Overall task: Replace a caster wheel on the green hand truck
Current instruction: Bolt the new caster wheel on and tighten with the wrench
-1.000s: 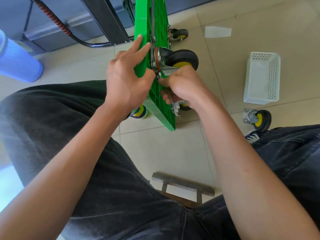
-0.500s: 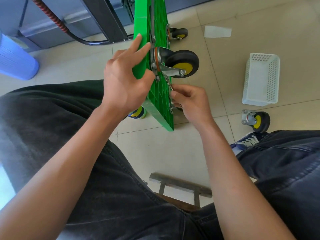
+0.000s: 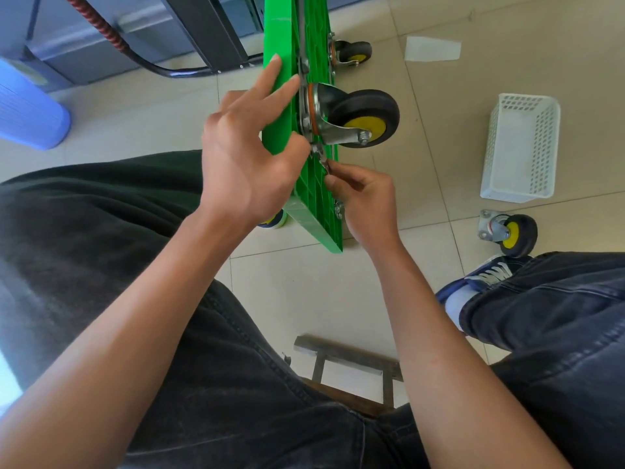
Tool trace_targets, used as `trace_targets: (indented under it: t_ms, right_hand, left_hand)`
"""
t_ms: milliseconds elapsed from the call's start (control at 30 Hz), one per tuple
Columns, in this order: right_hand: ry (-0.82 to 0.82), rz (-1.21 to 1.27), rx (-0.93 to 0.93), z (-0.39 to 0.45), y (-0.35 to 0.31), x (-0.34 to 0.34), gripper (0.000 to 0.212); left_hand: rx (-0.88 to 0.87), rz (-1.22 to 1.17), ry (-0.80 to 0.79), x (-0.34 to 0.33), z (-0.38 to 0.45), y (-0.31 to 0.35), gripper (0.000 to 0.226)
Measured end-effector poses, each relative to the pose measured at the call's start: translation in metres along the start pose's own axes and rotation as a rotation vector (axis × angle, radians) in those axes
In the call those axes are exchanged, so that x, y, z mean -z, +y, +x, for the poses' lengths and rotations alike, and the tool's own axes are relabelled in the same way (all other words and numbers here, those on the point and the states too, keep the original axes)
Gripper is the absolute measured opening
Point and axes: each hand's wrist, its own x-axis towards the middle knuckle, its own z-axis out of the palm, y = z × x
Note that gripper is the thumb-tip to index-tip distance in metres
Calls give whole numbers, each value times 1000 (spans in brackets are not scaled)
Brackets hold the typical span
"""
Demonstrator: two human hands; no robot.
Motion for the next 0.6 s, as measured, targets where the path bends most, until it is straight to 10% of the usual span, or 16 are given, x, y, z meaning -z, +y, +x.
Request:
trace_targets:
  t_ms: [600]
  right_hand:
    - [-28, 79, -69, 8, -1, 2, 30]
  left_hand:
    - [27, -23, 8, -2, -1, 0, 59]
